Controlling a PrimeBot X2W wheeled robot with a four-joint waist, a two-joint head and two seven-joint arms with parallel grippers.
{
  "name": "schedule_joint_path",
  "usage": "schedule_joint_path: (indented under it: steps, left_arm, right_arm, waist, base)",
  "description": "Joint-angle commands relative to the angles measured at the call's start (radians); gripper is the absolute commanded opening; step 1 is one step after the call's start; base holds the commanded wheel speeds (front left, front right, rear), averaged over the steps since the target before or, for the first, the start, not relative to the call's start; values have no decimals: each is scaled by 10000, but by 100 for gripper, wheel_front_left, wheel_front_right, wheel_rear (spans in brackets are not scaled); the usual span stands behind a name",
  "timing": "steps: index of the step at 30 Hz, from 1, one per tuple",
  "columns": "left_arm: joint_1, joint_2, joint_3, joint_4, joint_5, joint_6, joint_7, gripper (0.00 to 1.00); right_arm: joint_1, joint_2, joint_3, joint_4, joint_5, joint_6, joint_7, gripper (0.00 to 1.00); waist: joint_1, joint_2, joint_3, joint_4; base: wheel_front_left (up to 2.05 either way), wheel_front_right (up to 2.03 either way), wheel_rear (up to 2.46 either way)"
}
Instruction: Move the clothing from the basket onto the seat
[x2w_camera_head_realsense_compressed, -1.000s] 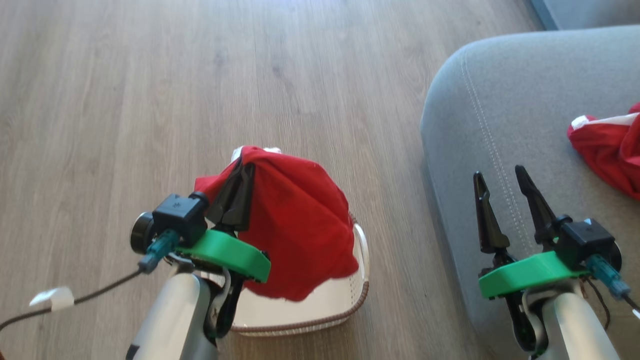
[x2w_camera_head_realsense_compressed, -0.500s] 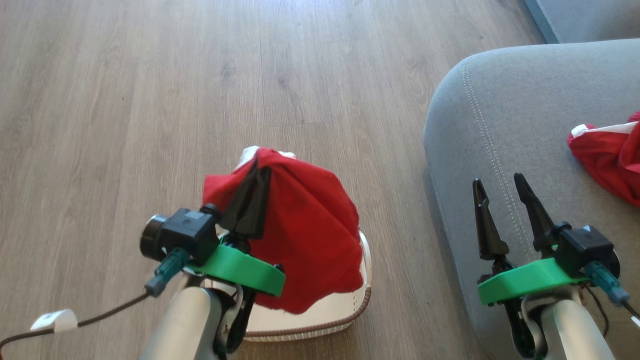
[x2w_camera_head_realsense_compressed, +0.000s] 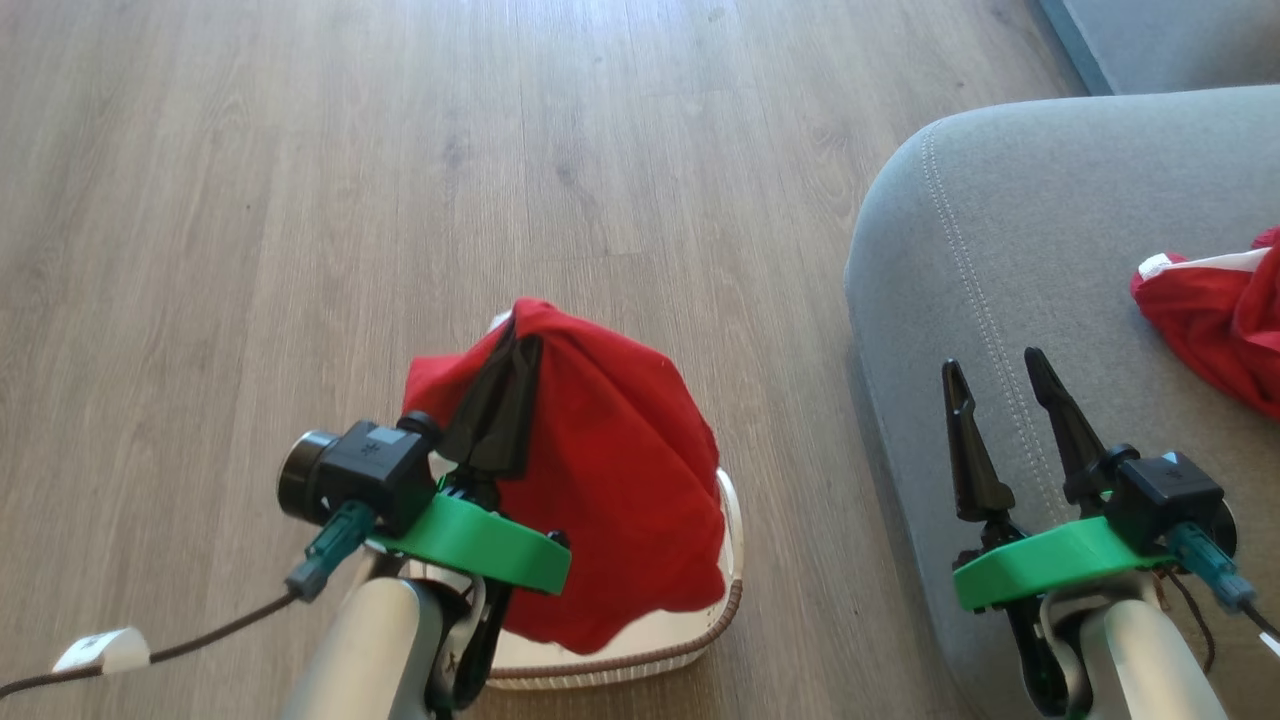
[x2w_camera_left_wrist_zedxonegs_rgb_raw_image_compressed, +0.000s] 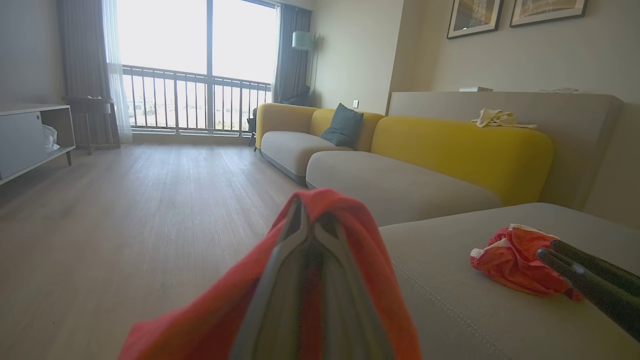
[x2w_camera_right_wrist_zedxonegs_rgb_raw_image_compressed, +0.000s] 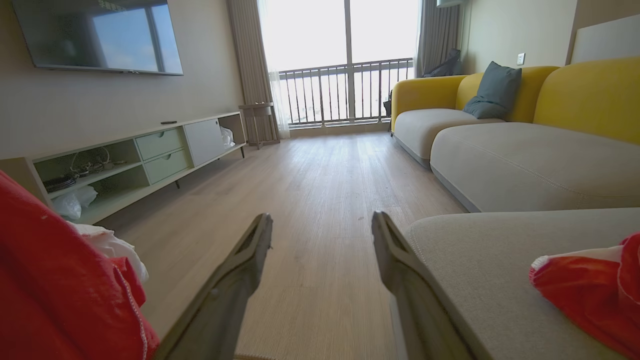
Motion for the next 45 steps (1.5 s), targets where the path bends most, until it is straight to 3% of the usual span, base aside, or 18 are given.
schedule_joint_path:
  steps: [1, 9, 14, 30, 33, 45]
  left_arm:
    - [-367, 85, 274, -590, 56, -19, -124, 0]
    - [-768, 85, 44, -1668, 117, 172, -124, 0]
    - [-1140, 85, -391, -2011, 293, 65, -124, 0]
    - [-1280, 85, -494, -1826, 451, 20, -124, 0]
    - [-1260, 85, -481, -1759, 443, 2, -124, 0]
    - [-1181, 85, -282, -1576, 376, -94, -124, 0]
  right_arm:
    - [-232, 46, 268, -300, 20, 69, 4, 100]
    - [-209, 39, 250, -291, 46, 69, 4, 100]
    - [-188, 57, 228, -290, 64, 69, 4, 100]
    - [-366, -137, -272, -1230, 541, 69, 4, 100]
    - [-342, -597, 297, -1442, 1026, 69, 4, 100]
    - [-481, -3950, 3680, -3337, 2575, 69, 4, 100]
  waist:
    - [1, 0, 4, -2]
    - [1, 0, 12, 0]
    - [1, 0, 32, 14]
    - [1, 0, 55, -177]
    - [1, 0, 55, -180]
    - [1, 0, 46, -203]
  base:
    - [0, 0, 0]
    - [0, 0, 0]
    - [0, 0, 0]
    - [0, 0, 0]
    - [0, 0, 0]
    - [0, 0, 0]
